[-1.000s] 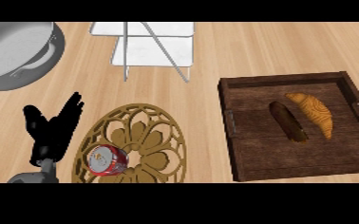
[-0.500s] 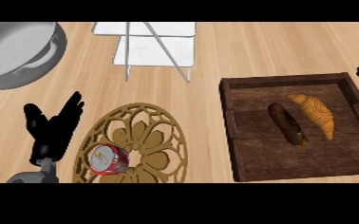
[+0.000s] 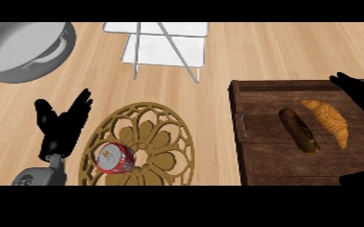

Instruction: Pick the sweet potato from the tray and place it in the tiered shelf

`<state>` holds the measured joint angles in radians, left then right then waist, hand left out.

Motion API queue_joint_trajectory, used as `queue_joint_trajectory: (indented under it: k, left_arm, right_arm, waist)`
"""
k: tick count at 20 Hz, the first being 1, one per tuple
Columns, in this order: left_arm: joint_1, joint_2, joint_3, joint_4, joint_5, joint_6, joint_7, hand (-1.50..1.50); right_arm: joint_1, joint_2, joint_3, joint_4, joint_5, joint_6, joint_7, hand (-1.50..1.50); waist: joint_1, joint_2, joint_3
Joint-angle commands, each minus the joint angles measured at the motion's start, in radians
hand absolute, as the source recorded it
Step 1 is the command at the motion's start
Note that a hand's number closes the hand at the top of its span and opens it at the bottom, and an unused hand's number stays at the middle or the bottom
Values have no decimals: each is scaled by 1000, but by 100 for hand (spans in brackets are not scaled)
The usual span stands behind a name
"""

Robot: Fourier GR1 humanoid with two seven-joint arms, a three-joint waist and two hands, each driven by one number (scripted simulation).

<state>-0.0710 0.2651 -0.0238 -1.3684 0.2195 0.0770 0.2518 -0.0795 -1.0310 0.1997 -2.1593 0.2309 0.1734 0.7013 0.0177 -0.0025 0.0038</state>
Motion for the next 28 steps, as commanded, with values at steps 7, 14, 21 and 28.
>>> queue_joint_trajectory:
  k: [7,14,21,28]
  left_arm:
    - [30,-21,-10,-20,-2,-7,64,0]
    - [45,-20,28,48,-9,-46,-18,0]
    - [47,-26,27,-52,-9,-30,78,0]
    - [56,-71,13,-30,-59,1,54,0]
  right_arm:
    - [-184,217,273,152,252,100,244,-150]
    - [-169,318,313,213,396,144,284,-150]
    - [-170,399,311,260,522,153,266,-150]
    - [-105,465,310,316,639,116,218,-150]
  waist:
    - [2,5,-4]
    - [-13,3,-4]
    - [-12,2,-4]
    - [-13,2,-4]
